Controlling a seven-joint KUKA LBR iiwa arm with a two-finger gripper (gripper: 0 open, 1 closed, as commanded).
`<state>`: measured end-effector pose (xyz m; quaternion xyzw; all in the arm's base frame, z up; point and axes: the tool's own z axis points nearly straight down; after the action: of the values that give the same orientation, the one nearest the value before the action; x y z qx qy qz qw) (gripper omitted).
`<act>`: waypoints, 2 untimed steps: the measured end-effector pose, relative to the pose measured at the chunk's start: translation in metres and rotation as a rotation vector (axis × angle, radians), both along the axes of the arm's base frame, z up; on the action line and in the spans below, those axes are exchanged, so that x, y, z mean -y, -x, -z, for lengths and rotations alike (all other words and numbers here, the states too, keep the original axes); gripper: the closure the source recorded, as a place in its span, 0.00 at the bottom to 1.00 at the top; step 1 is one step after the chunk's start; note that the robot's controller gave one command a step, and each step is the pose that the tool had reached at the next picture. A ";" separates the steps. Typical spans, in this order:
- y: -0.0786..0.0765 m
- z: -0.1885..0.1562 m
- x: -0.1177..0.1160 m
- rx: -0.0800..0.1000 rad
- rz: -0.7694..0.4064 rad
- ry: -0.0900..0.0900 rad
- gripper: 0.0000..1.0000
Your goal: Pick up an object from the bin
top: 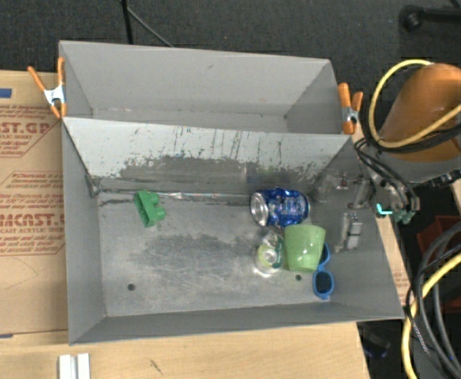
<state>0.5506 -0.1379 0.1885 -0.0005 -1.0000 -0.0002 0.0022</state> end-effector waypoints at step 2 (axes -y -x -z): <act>0.042 0.088 0.003 0.007 0.127 0.000 0.00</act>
Offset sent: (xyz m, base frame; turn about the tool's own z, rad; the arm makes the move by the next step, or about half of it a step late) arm -0.0309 -0.0132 -0.1185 0.0205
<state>0.5082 -0.1413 0.1005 -0.0640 -0.9979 -0.0004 -0.0013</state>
